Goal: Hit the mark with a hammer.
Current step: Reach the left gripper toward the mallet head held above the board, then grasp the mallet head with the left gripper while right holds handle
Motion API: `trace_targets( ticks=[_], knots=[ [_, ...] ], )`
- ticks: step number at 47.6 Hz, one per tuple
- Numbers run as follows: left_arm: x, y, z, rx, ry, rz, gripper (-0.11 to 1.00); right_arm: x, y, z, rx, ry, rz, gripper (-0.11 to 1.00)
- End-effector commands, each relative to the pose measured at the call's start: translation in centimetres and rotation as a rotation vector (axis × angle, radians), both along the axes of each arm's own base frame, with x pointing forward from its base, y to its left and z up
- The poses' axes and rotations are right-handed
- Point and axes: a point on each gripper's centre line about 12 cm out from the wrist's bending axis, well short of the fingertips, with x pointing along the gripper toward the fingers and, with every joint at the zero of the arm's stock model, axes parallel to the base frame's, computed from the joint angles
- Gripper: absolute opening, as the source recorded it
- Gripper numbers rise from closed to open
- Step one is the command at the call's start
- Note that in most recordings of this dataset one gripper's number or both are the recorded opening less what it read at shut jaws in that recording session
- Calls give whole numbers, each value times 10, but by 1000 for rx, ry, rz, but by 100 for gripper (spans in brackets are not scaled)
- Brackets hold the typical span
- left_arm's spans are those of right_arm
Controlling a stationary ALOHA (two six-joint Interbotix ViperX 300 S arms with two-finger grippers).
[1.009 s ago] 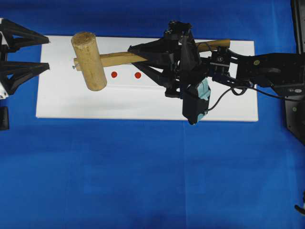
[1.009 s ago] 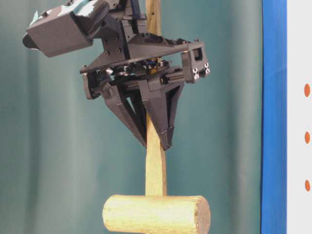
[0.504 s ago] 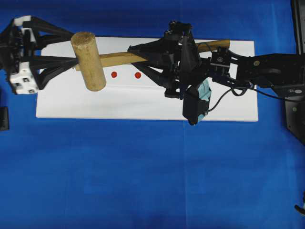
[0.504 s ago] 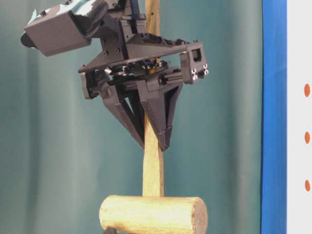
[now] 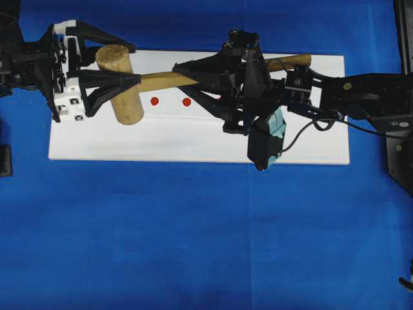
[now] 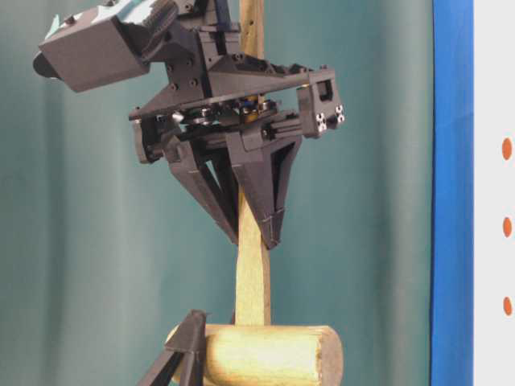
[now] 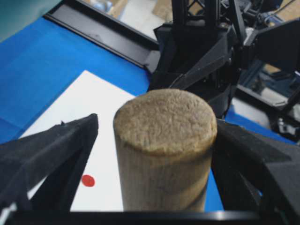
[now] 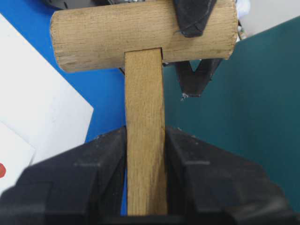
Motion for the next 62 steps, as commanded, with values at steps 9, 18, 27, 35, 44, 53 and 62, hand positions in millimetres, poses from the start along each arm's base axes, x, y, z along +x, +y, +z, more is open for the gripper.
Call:
trace_targets(
  ticks=[9, 18, 27, 35, 44, 53, 62],
  knots=[
    [3, 1, 10, -34, -35, 4, 81, 0, -1, 27, 8, -77, -11, 9],
    [3, 1, 7, -86, -20, 4, 45, 1, -1, 26, 11, -73, -11, 9],
    [2, 1, 7, -87, -15, 4, 45, 1, -1, 27, 14, -66, -8, 9],
    [1, 1, 7, -83, -18, 4, 45, 1, -3, 23, 41, -28, -12, 9],
    [0, 0, 9, -76, -23, 2, 45, 2, -7, 21, 109, 10, -33, 10],
    [-1, 0, 9, -58, -14, 2, 45, 0, -5, 18, 147, 47, -29, 39],
    [-1, 0, 5, 61, 41, -5, 45, -6, 0, 20, 249, 84, -27, 90]
  ],
)
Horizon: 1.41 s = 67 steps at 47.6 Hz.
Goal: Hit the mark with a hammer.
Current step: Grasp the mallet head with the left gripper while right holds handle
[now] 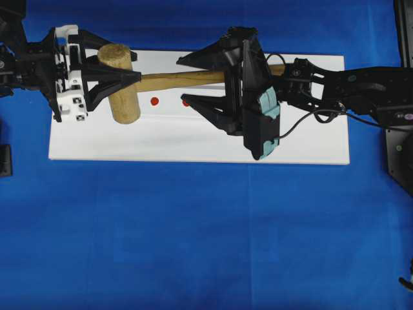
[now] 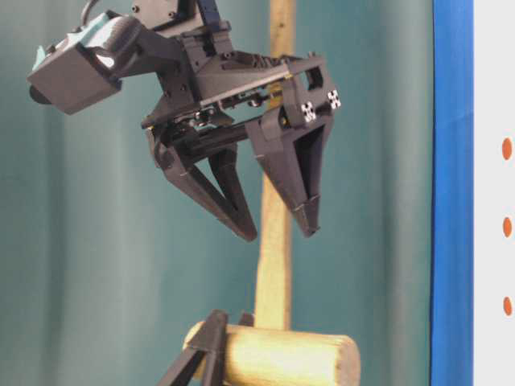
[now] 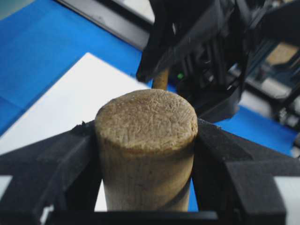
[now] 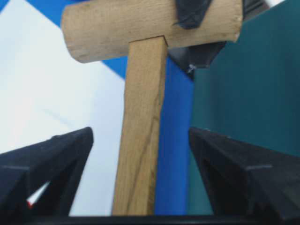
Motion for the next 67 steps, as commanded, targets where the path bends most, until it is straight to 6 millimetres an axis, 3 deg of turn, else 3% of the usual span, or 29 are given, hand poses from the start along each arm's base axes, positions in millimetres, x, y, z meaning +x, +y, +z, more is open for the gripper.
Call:
trace_targets(
  ticks=[1, 18, 30, 44, 54, 60, 67],
  knots=[
    [0, 1, 11, 77, -15, -5, 45, -4, 3, 21, 55, -36, -3, 93],
    [1, -9, 8, 512, 103, -89, 46, -14, 6, 27, 367, -33, -65, 91],
    [0, -10, 10, 524, 98, -92, 45, -12, 3, 24, 420, -25, -87, 91],
    [1, -11, 11, 524, 95, -93, 45, 3, -2, -9, 481, 36, -136, 91],
    [1, -11, 11, 524, 93, -95, 45, 6, -6, -9, 484, 12, -156, 88],
    [1, -12, 12, 525, 87, -96, 45, 6, -6, -11, 484, 11, -162, 78],
    [3, -16, 16, 529, 71, -107, 45, 4, -6, -13, 483, 18, -164, 37]
  ],
)
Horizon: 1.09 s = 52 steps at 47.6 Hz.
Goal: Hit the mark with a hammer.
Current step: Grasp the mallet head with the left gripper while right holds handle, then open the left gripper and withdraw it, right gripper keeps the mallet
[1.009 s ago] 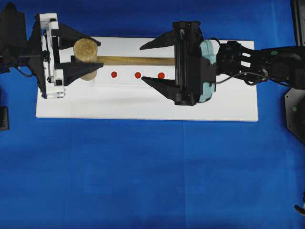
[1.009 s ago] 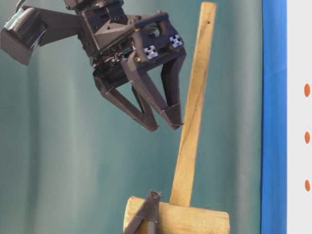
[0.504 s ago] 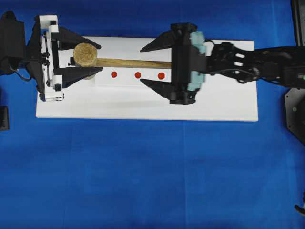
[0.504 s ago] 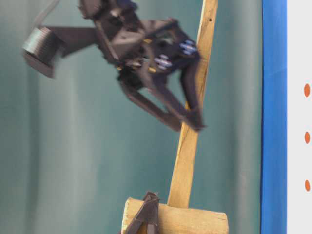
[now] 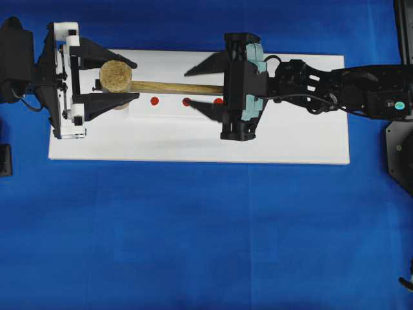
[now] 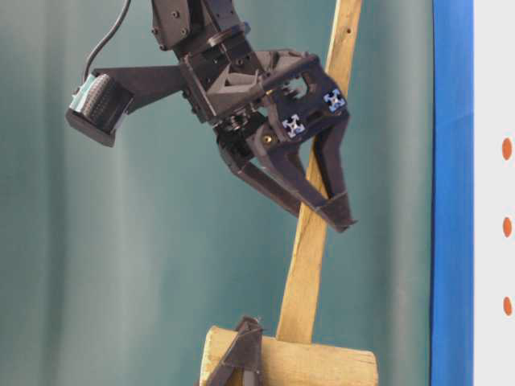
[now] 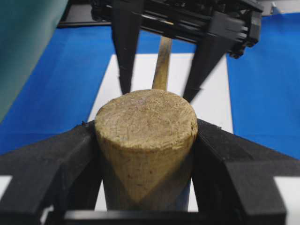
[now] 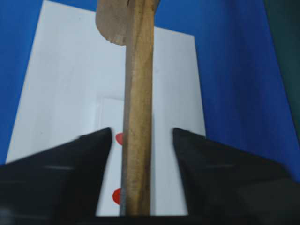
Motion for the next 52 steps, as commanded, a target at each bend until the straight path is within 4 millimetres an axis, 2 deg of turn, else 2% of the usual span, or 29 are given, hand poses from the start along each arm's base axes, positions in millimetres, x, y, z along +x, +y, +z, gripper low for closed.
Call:
trace_targets(
  ticks=[1, 4, 8, 26, 46, 47, 52],
  knots=[
    [4, -3, 20, 11, -70, -14, 45, 1, -1, 10, -5, -30, -6, 30],
    [6, -5, 21, 12, -70, -21, 45, 1, -1, 10, -6, -29, -5, 15],
    [7, -6, 20, 10, -65, -23, 45, 1, -1, 10, -7, -31, -6, 3],
    [3, -7, 20, 11, -65, -25, 45, 1, -1, 11, 2, -36, -12, 2],
    [-8, -8, 19, 9, -62, -24, 47, -13, -3, 15, 29, -61, -50, 2],
    [-8, -8, 19, 9, -64, -24, 49, -14, -3, 15, 30, -61, -51, 2],
    [-10, -8, 19, 8, -65, -23, 77, -17, -3, 16, 35, -64, -55, 2]
  ],
)
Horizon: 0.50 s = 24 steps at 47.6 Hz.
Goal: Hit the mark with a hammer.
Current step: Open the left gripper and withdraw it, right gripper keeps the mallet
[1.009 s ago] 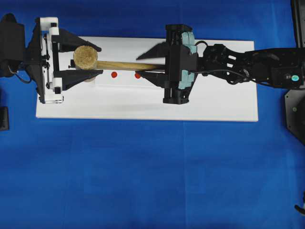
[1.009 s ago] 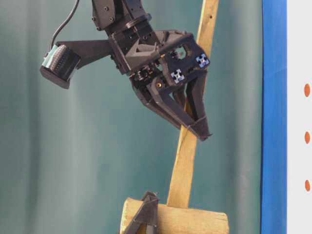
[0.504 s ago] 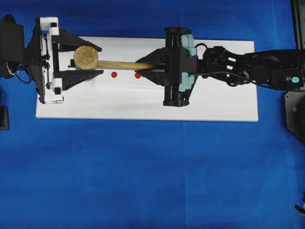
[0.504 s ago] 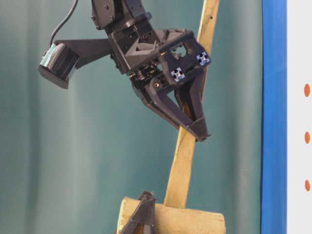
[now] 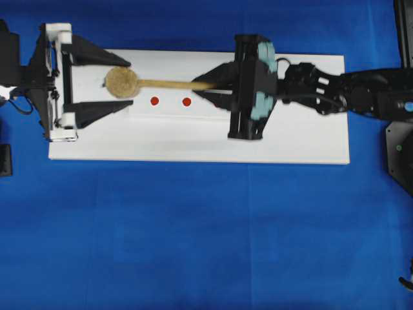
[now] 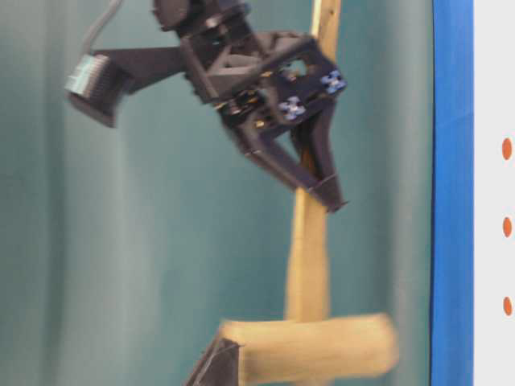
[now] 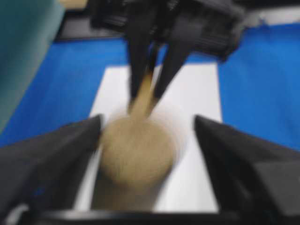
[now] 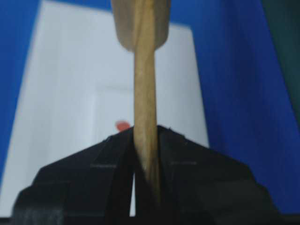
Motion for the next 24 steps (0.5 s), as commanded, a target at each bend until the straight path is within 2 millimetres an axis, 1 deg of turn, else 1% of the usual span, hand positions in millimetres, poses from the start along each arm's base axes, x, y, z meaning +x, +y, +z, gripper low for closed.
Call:
trace_targets(
  ticks=[1, 3, 5, 15, 24],
  knots=[
    [-1, -1, 8, 2, -28, -4, 83, -3, 2, 19, -2, -55, -5, 2],
    [-2, -1, 8, 3, -29, -4, 90, -6, 1, 20, 2, -59, -9, 2],
    [-4, -1, 8, 2, -28, -3, 93, -7, 1, 20, 3, -60, -11, 2],
    [-22, -2, 8, 0, -20, 2, 92, -25, 2, 23, 16, -75, -29, 2],
    [-48, -5, 9, -3, 10, -1, 92, -45, 2, 23, 48, -87, -54, 2]
  ],
)
